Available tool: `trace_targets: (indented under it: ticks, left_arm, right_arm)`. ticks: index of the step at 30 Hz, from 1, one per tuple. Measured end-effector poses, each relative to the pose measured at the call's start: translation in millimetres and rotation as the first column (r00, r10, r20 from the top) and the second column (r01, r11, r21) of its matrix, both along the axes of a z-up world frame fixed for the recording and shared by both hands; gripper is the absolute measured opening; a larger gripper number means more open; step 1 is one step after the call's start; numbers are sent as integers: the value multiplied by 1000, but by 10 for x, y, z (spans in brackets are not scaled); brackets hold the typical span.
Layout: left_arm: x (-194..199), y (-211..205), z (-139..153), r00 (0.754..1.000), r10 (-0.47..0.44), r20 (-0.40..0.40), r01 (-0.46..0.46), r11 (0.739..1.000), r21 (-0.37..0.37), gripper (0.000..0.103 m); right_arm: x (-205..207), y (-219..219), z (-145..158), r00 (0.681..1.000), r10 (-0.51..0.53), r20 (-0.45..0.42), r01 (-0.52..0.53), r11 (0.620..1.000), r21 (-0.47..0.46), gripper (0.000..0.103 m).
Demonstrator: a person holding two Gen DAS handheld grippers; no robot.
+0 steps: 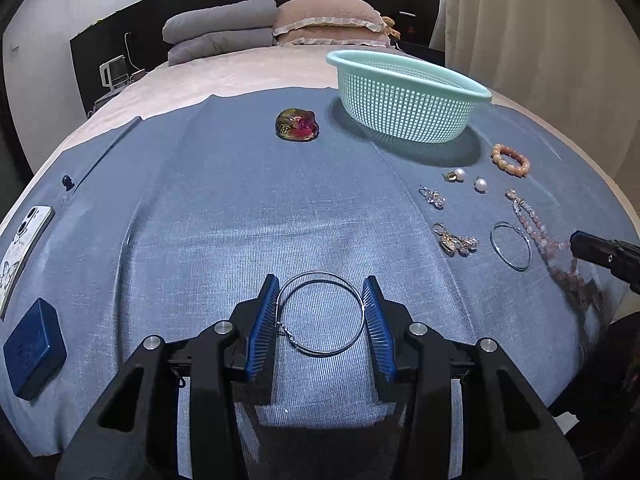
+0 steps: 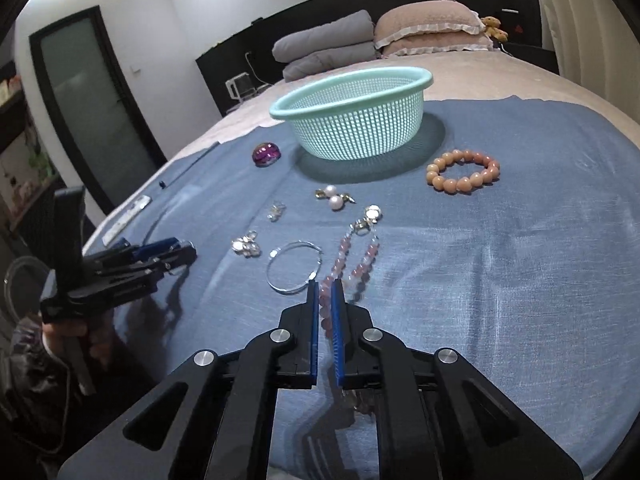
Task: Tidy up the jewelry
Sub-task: 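Carry the hoop and necklace over the green basket and open both tools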
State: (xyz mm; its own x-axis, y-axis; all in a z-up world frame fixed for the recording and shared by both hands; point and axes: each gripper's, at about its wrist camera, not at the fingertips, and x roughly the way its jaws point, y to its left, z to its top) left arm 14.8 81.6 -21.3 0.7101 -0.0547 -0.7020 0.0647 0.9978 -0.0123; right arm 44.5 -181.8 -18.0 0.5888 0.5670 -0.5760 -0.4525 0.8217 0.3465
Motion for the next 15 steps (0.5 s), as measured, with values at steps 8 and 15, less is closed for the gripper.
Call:
trace_targets:
  ticks: [8,15]
  left_arm:
    - [-47,37,211,999,-5,46,7,999,-44,44]
    - [69,94,503,998,-10,62,13,999,-52,44]
  right_arm:
    - [106,-46,367,999,12,37,-16,991,130,6]
    - [233,-106,864,994,34,100,-50,984,168,6]
